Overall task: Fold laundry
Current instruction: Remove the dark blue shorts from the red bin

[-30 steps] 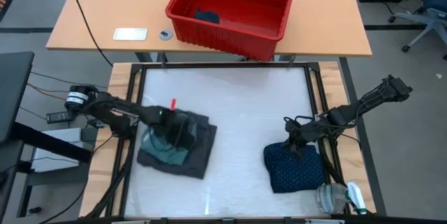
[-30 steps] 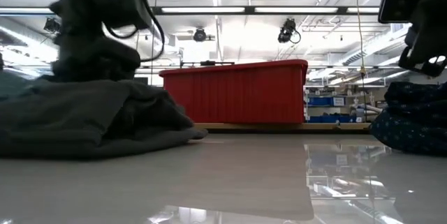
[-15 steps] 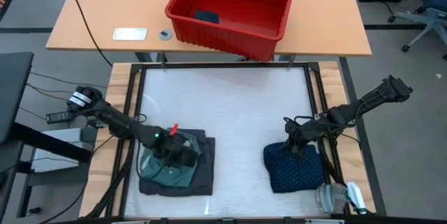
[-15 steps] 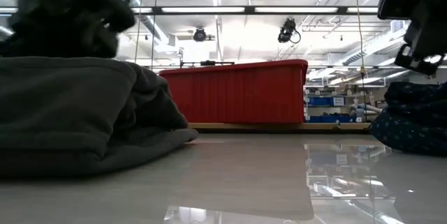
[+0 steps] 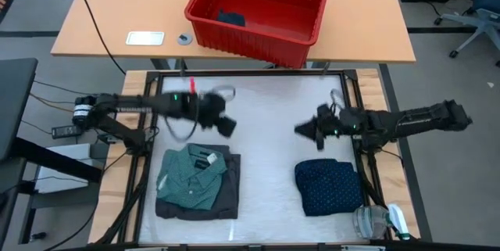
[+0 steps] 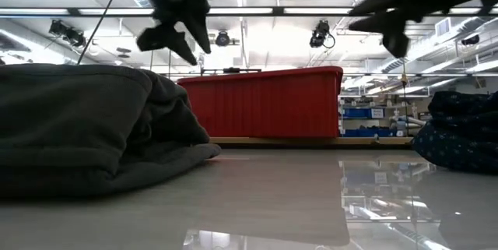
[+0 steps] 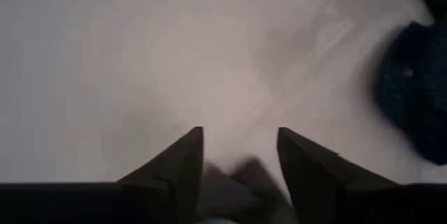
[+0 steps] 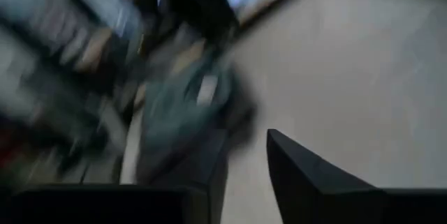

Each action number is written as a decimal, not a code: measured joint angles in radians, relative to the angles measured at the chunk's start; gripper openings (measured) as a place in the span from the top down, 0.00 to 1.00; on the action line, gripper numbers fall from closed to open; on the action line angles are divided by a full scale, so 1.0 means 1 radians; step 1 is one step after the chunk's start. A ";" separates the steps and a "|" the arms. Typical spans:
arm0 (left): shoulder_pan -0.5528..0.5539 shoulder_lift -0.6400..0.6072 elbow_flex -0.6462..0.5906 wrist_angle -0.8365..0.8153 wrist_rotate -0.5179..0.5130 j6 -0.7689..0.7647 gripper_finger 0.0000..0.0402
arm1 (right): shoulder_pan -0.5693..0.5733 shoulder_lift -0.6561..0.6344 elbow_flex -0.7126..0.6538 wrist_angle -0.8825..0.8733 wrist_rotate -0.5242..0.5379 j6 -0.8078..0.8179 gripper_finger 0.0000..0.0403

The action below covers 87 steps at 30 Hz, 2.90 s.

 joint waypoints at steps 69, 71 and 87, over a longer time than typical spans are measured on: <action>0.810 0.770 0.846 -0.165 0.594 0.906 0.52 | -0.910 1.101 1.128 -0.568 -0.212 -0.587 0.81; 0.800 0.770 0.846 -0.103 0.527 0.917 0.52 | -0.913 1.094 1.095 -0.555 -0.216 -0.582 0.81; 0.876 0.743 0.852 -0.171 0.309 0.863 0.39 | -0.919 1.103 0.971 -0.466 -0.249 -0.556 0.81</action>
